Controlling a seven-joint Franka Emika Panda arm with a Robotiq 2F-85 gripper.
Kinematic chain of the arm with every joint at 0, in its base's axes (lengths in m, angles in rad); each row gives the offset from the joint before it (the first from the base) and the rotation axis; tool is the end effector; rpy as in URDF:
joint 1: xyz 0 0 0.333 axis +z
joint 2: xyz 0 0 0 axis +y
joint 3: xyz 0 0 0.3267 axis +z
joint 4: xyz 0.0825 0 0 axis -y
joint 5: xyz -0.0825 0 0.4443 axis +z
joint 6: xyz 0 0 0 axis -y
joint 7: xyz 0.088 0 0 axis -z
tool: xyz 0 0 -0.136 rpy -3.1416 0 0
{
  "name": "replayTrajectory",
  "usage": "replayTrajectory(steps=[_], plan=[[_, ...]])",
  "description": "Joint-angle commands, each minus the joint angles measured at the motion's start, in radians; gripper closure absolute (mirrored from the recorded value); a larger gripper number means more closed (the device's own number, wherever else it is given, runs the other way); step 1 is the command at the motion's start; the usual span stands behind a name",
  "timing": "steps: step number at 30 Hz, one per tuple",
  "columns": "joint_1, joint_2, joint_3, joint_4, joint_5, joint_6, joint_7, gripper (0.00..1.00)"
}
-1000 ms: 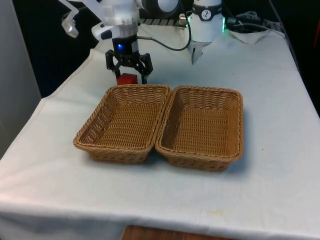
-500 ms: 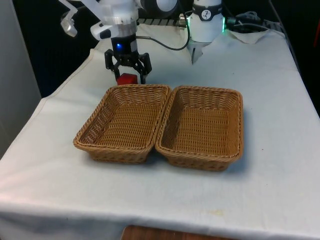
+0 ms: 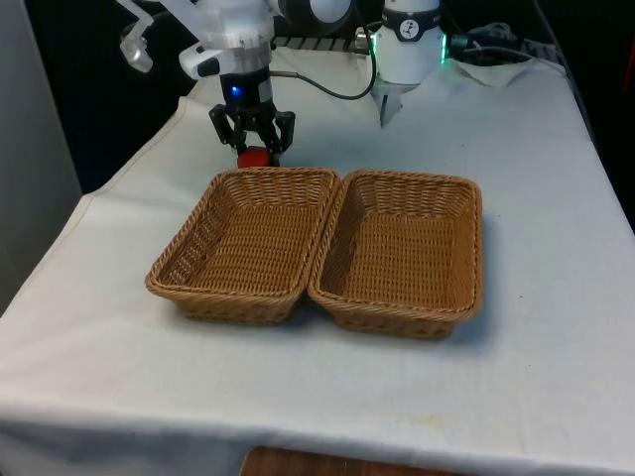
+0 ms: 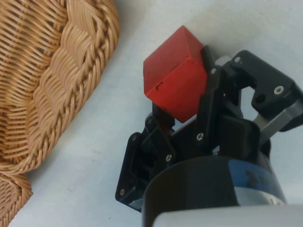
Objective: Pick up the red cube and place it into the right basket.
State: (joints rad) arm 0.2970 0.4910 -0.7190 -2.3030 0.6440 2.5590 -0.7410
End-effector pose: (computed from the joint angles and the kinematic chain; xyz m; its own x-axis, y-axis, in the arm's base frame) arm 0.4784 -0.2578 0.1083 0.9821 -0.1871 -0.0232 -0.1877 -0.9819 -0.0253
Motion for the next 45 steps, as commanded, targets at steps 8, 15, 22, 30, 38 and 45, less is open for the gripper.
replayTrajectory(steps=[8,15,22,30,38,45], plan=[[0.015,-0.028,-0.035,0.001,-0.034,-0.019,0.013,0.97],[0.019,-0.062,-0.054,0.002,-0.08,-0.034,0.035,0.97],[0.017,-0.092,-0.061,0.003,-0.123,-0.042,0.059,0.97],[0.017,-0.128,-0.075,0.01,-0.171,-0.061,0.074,0.97],[0.007,-0.159,-0.073,0.017,-0.2,-0.074,0.078,0.97],[0.015,-0.17,-0.09,0.047,-0.281,-0.114,0.122,0.97]])
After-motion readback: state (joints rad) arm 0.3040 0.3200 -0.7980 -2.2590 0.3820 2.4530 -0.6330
